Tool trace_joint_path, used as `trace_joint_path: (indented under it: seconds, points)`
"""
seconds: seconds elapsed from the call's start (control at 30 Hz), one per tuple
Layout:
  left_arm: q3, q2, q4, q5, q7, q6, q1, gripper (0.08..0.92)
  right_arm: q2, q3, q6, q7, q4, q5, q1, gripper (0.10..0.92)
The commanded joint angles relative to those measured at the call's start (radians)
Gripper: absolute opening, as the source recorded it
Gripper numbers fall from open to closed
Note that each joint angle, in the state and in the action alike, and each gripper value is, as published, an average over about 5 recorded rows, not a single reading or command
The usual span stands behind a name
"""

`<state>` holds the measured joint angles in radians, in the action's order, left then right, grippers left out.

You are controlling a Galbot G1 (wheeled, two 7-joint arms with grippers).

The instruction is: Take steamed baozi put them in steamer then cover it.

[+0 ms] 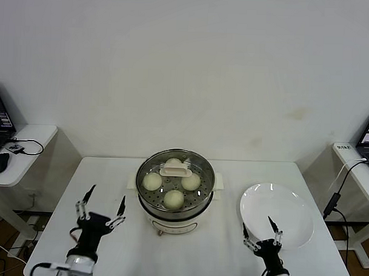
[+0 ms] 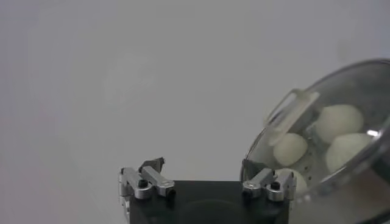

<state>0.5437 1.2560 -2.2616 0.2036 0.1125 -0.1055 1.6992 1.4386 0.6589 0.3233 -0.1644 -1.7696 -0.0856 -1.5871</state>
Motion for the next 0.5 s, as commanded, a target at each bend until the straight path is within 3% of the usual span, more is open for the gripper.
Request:
trace_joint_path:
  seconds: [0.03, 0.5]
  points:
    - [0.119, 0.025, 0.128, -0.590, 0.066, 0.177, 0.124, 0.823, -0.055, -0.040, -0.122, -0.029, -0.085, 0.109, -0.110, 0.823]
    - [0.144, 0.031, 0.172, -0.565, 0.002, 0.173, 0.132, 0.823, -0.069, -0.029, -0.181, -0.016, -0.163, 0.146, -0.168, 0.823]
